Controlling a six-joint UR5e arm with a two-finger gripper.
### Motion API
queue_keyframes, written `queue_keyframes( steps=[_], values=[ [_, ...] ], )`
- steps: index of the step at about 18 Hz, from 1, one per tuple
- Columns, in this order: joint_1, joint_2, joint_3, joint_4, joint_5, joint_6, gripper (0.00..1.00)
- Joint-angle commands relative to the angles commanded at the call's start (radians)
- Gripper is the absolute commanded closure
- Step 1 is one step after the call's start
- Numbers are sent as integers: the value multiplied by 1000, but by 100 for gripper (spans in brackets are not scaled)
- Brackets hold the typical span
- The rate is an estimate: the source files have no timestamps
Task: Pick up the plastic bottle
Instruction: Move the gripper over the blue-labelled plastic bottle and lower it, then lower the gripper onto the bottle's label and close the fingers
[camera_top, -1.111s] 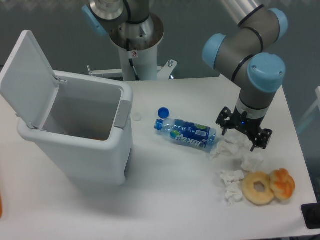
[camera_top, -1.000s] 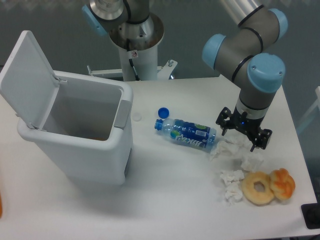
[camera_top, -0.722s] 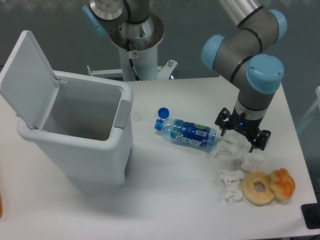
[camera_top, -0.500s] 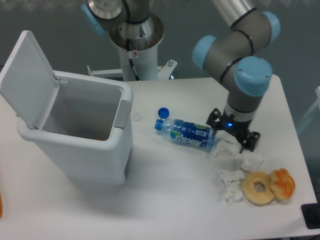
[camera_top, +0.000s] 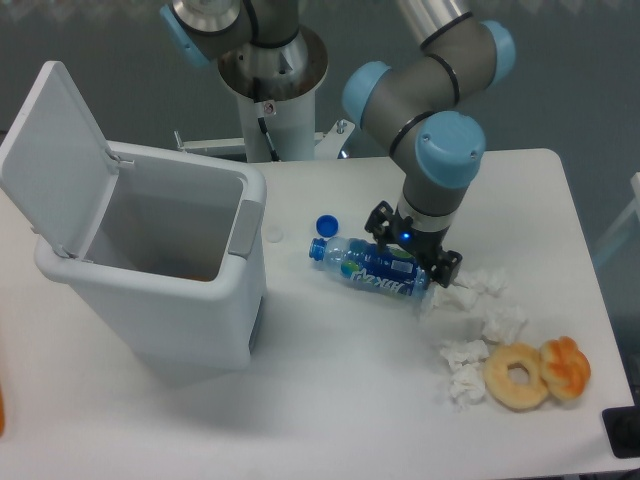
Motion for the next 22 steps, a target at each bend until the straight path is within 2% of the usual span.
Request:
queue_keyframes(
  steps=[2, 3, 5, 8, 13, 22],
  values=[
    [-3, 0, -3, -2, 2, 181, 0],
    [-6, 0, -5, -5, 3, 215, 0],
    [-28, 0, -20, -8, 6, 226, 0],
    [-28, 5, -63, -11, 48, 247, 0],
    [-29, 0, -110, -6, 48, 295, 0],
    [-28, -46, -61, 6, 43, 284, 0]
  ],
)
